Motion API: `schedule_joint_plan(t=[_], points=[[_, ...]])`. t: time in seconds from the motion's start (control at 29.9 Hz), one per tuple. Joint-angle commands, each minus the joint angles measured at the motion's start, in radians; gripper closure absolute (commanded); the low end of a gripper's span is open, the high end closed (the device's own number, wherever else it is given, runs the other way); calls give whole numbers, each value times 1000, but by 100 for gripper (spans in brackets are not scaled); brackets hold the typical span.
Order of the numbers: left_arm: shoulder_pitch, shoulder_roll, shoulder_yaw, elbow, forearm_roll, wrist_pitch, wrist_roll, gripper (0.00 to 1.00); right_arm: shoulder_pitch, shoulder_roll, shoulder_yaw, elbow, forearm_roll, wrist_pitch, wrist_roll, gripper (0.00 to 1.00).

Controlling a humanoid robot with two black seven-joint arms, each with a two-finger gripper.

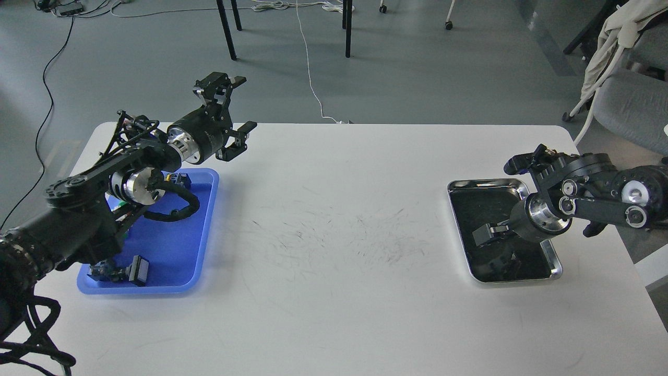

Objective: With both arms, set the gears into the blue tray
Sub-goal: 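Grasp another small black part in the metal tray with the right gripper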

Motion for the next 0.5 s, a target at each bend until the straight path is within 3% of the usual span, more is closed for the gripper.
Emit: schedule_joint_plan(t=[0.0, 0.27, 0.47], points=[[0, 1, -2, 1, 1, 0, 0, 2, -4, 10, 2, -16, 2, 0, 0, 12], [0, 1, -2, 6, 3, -2, 0, 2, -21, 30, 2, -45, 2, 0, 0, 18], [-2, 3, -4, 6, 5, 0, 0, 2, -20, 35, 2, -48, 2, -2, 2, 29]])
